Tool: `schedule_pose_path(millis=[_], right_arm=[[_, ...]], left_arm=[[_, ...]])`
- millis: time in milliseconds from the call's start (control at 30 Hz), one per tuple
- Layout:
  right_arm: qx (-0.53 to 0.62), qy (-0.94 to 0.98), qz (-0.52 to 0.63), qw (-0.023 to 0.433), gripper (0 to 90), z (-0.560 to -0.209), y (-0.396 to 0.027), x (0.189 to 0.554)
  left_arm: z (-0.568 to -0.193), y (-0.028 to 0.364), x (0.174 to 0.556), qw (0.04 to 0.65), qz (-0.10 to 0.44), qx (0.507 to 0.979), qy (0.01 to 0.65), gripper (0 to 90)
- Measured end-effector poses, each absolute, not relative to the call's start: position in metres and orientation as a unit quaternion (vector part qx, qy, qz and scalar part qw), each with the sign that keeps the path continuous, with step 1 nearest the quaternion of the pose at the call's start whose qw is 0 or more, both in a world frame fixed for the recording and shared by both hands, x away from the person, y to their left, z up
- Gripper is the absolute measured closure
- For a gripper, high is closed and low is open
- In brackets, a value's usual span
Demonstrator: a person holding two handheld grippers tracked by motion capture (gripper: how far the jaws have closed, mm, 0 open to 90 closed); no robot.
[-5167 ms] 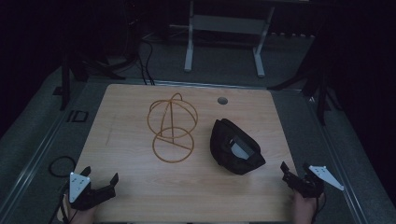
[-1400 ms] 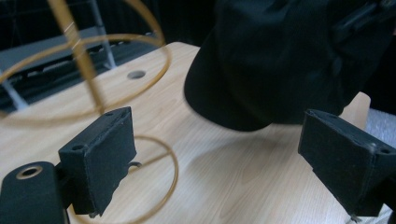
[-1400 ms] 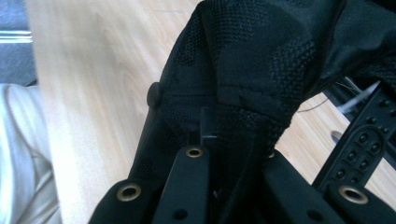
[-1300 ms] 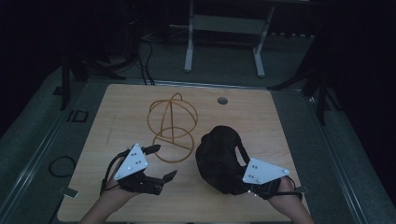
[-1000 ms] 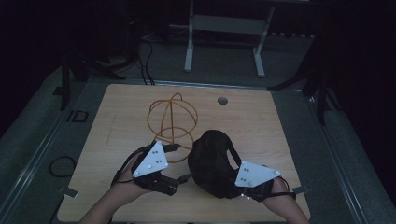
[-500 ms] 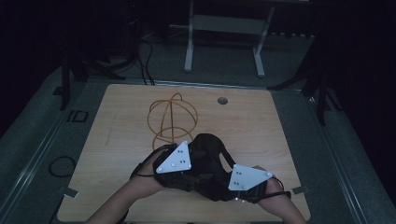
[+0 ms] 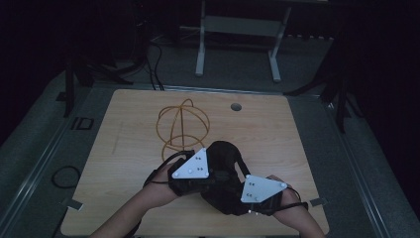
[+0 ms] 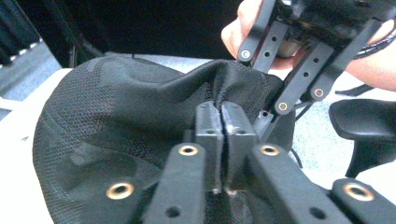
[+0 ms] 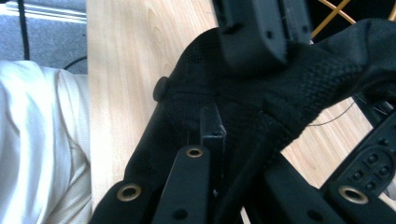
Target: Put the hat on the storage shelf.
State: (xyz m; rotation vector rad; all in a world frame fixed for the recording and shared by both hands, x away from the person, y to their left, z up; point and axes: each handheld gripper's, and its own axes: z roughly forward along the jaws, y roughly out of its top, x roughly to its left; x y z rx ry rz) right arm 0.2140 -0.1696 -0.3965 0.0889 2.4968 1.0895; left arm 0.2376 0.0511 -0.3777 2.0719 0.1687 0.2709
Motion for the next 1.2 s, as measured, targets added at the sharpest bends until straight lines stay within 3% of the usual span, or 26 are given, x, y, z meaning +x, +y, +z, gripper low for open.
schedule_pose_path(millis=[267,367,467,667,1067,1200], right_arm=[[0.043,0.893,0.399,0.204,88.7,-0.394,-0.176,0.217],[0.06,0.885,0.408,0.215,70.3,-0.391,-0.18,0.219],[0.078,0.878,0.416,0.226,59.8,-0.386,-0.187,0.22],[0.126,0.86,0.438,0.231,47.8,-0.378,-0.199,0.22],[0.197,0.801,0.502,0.262,40.8,-0.353,-0.222,0.202],[0.221,0.776,0.544,0.232,41.9,-0.354,-0.219,0.185]], left_arm=[[-0.372,0.046,0.238,0.498,0.116,0.855,0.088,90.0],[-0.369,0.046,0.24,0.505,0.126,0.848,0.101,90.0],[-0.368,0.046,0.241,0.509,0.132,0.844,0.106,90.0],[-0.367,0.037,0.242,0.513,0.135,0.838,0.125,90.0],[-0.367,0.031,0.248,0.514,0.145,0.827,0.174,90.0],[-0.364,0.032,0.25,0.525,0.159,0.809,0.212,90.0]])
